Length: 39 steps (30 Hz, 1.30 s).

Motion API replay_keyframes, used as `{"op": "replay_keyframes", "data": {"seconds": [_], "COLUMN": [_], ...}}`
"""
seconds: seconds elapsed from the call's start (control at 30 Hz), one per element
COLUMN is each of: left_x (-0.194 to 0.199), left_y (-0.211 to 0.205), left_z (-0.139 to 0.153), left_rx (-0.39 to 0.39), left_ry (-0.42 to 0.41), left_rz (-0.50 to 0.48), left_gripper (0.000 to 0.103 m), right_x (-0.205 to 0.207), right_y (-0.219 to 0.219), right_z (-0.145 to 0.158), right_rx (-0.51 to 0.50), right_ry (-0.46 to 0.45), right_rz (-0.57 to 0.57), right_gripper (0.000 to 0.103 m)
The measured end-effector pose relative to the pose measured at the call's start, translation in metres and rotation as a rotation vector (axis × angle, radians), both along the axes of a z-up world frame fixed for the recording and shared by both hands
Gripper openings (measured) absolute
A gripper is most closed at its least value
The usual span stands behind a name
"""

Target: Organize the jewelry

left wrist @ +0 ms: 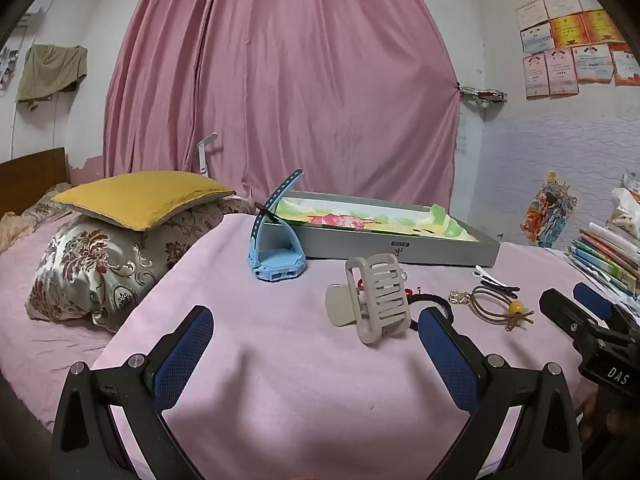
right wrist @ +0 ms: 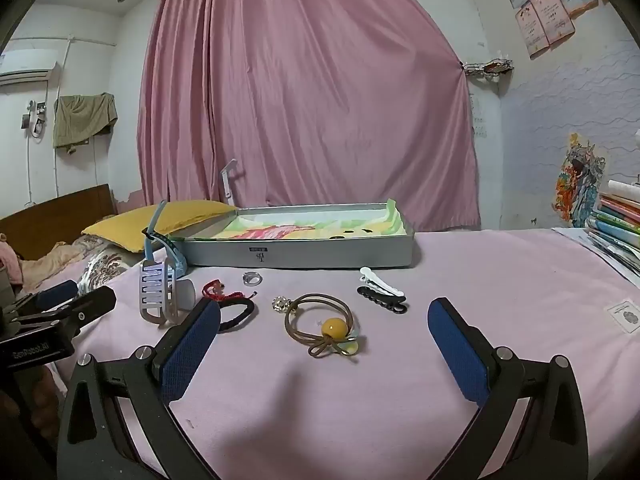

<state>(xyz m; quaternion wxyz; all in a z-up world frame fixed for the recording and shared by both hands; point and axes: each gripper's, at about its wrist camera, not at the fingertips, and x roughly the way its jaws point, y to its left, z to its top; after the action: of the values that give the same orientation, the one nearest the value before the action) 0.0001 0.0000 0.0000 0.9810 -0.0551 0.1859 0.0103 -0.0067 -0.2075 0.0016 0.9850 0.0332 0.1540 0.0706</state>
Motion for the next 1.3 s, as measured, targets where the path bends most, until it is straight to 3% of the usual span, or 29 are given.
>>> {"op": "replay_keyframes", "data": {"seconds": [1.3], "left_x": [0.0001], "left_y": [-0.006], "left_z": [-0.0013], "left_rx": [-0.003], "left_ry": [0.003], "left_rz": [0.0], "left_gripper": [0.103], "right_x": [-0.0011], "right_y": [0.0059], "right_z": [0.0017], "right_rx": [0.01], "right_ry": [-0.009], "right_rz": [0.009], "right_gripper": [0.102]}}
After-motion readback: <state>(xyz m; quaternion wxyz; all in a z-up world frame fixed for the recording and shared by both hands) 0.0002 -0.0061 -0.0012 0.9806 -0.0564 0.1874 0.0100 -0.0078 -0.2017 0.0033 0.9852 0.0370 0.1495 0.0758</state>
